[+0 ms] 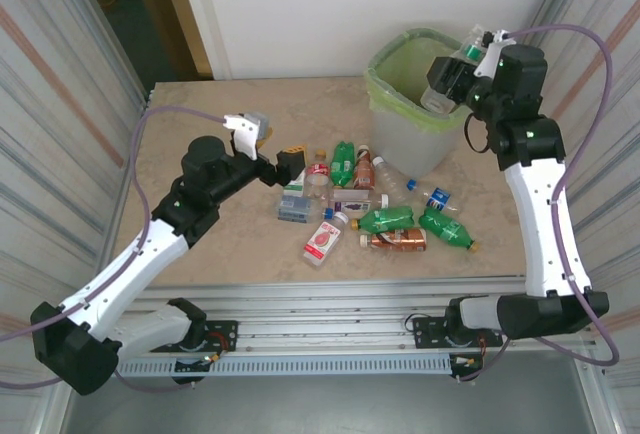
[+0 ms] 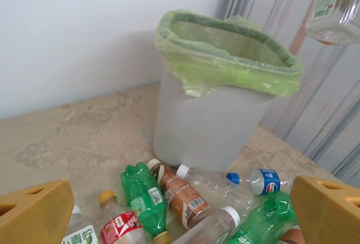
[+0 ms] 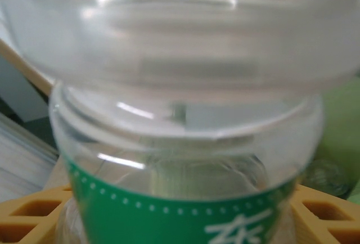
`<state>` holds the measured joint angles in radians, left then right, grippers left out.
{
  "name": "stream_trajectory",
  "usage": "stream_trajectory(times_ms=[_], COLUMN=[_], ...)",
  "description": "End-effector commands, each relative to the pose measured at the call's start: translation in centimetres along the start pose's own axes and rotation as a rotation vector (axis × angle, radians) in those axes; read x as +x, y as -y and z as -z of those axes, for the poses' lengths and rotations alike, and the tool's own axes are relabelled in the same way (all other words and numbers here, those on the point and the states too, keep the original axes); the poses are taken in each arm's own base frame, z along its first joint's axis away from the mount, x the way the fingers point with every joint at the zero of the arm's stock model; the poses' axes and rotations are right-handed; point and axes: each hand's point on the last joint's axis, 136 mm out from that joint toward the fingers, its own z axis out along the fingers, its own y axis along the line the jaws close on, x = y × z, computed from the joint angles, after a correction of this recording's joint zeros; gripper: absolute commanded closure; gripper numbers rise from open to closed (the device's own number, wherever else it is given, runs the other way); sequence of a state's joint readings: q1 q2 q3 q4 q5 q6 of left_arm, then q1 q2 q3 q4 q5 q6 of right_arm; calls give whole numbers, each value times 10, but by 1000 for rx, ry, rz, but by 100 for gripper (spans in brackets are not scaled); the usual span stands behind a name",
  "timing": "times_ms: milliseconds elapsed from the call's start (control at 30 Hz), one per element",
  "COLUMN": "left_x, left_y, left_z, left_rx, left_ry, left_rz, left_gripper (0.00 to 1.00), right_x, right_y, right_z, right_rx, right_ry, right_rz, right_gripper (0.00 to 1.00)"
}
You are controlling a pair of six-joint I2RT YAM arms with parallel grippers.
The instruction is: Put the plastic bottles in the bin
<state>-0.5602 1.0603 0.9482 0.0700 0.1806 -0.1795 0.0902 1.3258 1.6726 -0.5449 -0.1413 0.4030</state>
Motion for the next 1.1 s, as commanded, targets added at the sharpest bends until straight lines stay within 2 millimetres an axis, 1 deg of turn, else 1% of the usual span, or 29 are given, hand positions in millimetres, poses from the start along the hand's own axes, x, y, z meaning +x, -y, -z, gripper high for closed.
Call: stream_trajectory(times_ms=[0, 200, 300, 500, 600, 667, 733, 933, 1067], left_x=[3, 6, 7, 11, 14, 15, 14, 8, 9], left_y=[-8, -12, -15, -18, -20, -20, -22, -25, -25], left_z=[6, 12, 15, 21, 23, 25, 29, 40, 46], left_rx=[-41, -61, -76, -89, -96, -101, -115, -137, -139], left_ry=[-3, -8, -5, 3, -2, -3, 5, 55, 69], left_rz=[-14, -9, -6, 8, 13, 11, 7, 22, 44], left_gripper=[1, 1, 1, 1, 1, 1, 1, 1, 1], right_x=[-7, -11, -10, -1, 7, 16, 13, 27, 36], right_y=[14, 27, 35, 44, 52, 59, 59, 65, 72], right_z=[-8, -28, -38, -61, -75, -84, -89, -106, -116], right_rx=[48, 79, 99, 113, 133, 150, 149, 155, 174], right_ry=[-8, -28, -48, -93, -125, -158, -158, -204, -240], right_rz=[54, 87, 105, 138, 147, 149, 156, 180, 200], right_gripper=[54, 54, 54, 54, 53, 53, 52, 52, 50])
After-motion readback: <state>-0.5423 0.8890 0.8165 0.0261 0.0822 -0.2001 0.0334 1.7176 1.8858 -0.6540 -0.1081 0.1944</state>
